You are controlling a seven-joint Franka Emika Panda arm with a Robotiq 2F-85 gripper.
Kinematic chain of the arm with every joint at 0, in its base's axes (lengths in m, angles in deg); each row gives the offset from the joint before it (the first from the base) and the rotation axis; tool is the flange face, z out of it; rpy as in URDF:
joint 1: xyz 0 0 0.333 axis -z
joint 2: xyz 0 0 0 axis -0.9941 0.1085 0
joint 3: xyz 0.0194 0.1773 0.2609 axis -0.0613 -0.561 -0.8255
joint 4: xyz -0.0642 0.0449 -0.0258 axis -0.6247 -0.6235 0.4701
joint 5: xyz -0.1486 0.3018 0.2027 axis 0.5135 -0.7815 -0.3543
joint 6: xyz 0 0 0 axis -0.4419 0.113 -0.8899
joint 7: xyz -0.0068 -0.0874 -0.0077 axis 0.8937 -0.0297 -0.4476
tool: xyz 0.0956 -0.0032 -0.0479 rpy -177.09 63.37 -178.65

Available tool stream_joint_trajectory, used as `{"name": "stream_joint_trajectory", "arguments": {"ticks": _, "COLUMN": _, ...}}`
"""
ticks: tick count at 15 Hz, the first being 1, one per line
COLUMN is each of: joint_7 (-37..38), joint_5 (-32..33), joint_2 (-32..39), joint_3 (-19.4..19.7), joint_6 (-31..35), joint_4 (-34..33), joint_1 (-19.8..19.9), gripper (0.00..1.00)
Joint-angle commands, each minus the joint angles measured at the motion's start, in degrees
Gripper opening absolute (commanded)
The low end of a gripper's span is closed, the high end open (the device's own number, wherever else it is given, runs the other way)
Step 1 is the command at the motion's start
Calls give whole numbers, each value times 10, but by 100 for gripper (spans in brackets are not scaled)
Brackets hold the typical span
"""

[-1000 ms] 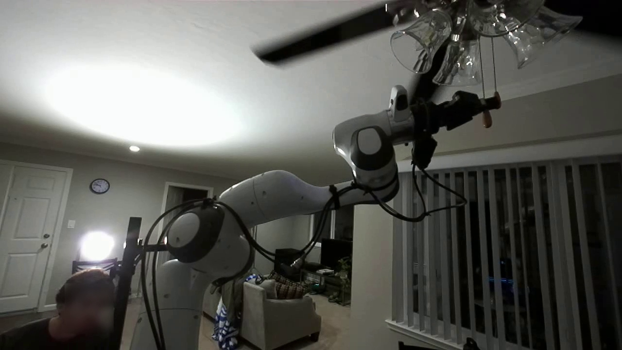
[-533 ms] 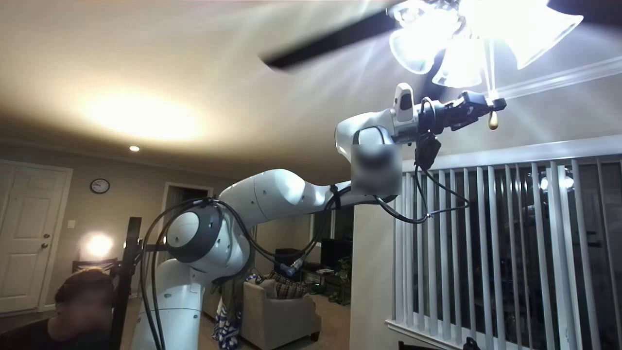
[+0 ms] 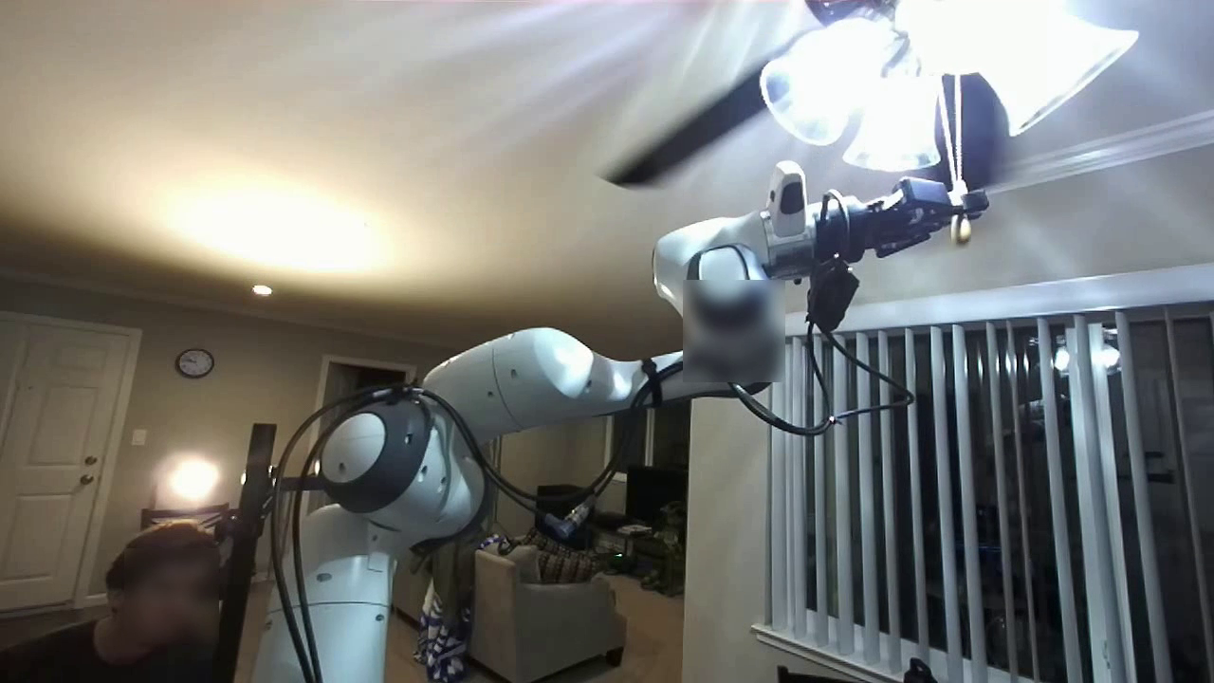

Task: Pull the string to the right downwards to turn on the chandelier

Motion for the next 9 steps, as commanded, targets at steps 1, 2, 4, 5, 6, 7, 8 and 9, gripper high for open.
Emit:
{"name": "stream_joint_trajectory", "arguments": {"ticks": 1, "joint_7": 9, "joint_5": 18, "joint_2": 10, "joint_3": 10, "joint_6": -22, "joint_4": 7, "joint_1": -28, "gripper": 47}}
{"name": "stream_joint_trajectory", "arguments": {"ticks": 2, "joint_7": 8, "joint_5": 20, "joint_2": 11, "joint_3": 11, "joint_6": -27, "joint_4": 9, "joint_1": -33, "gripper": 54}}
{"name": "stream_joint_trajectory", "arguments": {"ticks": 4, "joint_7": 2, "joint_5": 25, "joint_2": 14, "joint_3": 14, "joint_6": -38, "joint_4": 19, "joint_1": -47, "gripper": 66}}
{"name": "stream_joint_trajectory", "arguments": {"ticks": 5, "joint_7": -1, "joint_5": 29, "joint_2": 13, "joint_3": 17, "joint_6": -44, "joint_4": 28, "joint_1": -54, "gripper": 72}}
{"name": "stream_joint_trajectory", "arguments": {"ticks": 6, "joint_7": -4, "joint_5": 35, "joint_2": 14, "joint_3": 20, "joint_6": -49, "joint_4": 39, "joint_1": -63, "gripper": 78}}
{"name": "stream_joint_trajectory", "arguments": {"ticks": 7, "joint_7": -5, "joint_5": 40, "joint_2": 15, "joint_3": 24, "joint_6": -54, "joint_4": 50, "joint_1": -73, "gripper": 85}}
{"name": "stream_joint_trajectory", "arguments": {"ticks": 8, "joint_7": -2, "joint_5": 48, "joint_2": 12, "joint_3": 28, "joint_6": -62, "joint_4": 61, "joint_1": -77, "gripper": 91}}
{"name": "stream_joint_trajectory", "arguments": {"ticks": 9, "joint_7": 0, "joint_5": 54, "joint_2": 12, "joint_3": 33, "joint_6": -70, "joint_4": 70, "joint_1": -85, "gripper": 98}}
